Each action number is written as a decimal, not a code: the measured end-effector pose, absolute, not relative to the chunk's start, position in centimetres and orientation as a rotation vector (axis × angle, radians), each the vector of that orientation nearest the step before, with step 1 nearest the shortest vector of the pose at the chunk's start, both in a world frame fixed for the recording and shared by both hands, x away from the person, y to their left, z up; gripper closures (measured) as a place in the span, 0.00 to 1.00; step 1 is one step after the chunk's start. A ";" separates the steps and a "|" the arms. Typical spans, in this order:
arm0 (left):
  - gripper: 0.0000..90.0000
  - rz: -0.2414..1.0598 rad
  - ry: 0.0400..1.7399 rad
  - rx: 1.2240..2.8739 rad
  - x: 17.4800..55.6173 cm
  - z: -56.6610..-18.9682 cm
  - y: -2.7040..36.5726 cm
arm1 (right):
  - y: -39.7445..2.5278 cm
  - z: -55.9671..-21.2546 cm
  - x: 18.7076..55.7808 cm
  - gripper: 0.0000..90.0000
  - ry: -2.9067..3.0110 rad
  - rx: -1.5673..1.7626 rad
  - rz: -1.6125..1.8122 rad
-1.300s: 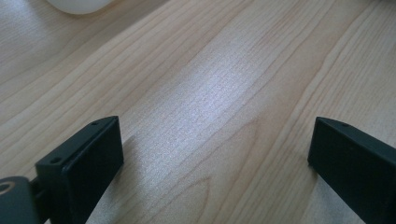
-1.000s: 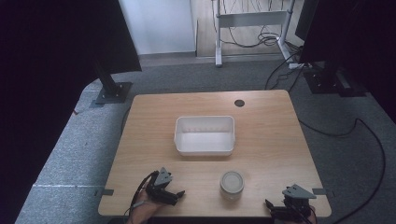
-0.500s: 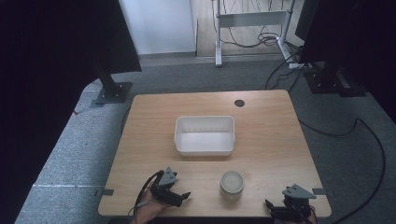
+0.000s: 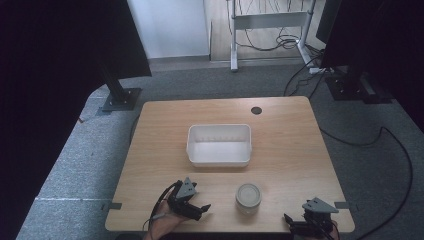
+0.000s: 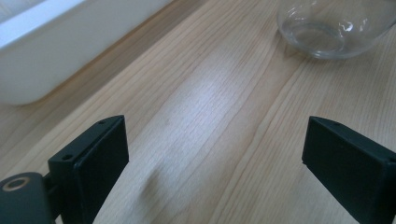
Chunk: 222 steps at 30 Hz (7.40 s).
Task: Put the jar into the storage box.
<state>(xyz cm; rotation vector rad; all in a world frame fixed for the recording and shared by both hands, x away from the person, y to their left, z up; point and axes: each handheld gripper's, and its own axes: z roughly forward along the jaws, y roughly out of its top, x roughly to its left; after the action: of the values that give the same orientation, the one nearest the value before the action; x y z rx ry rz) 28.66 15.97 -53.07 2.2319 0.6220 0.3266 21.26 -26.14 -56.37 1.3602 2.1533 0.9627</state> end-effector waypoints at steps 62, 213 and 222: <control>0.03 0.193 0.378 2.237 28.7 -52.2 4.4 | -26.2 -56.4 21.2 0.03 2.158 1.355 0.966; 0.11 0.559 0.765 2.182 43.8 -51.3 3.6 | -26.3 -56.4 21.2 0.03 2.161 1.347 0.973; 0.11 0.577 0.791 2.215 43.4 -51.9 3.0 | -26.2 -56.4 21.1 0.03 2.161 1.347 0.972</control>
<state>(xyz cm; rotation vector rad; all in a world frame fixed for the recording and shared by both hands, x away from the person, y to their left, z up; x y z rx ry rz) 43.39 3.00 -51.95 2.2155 0.7907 0.5771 21.15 -26.25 -56.40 1.3473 2.1611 0.9723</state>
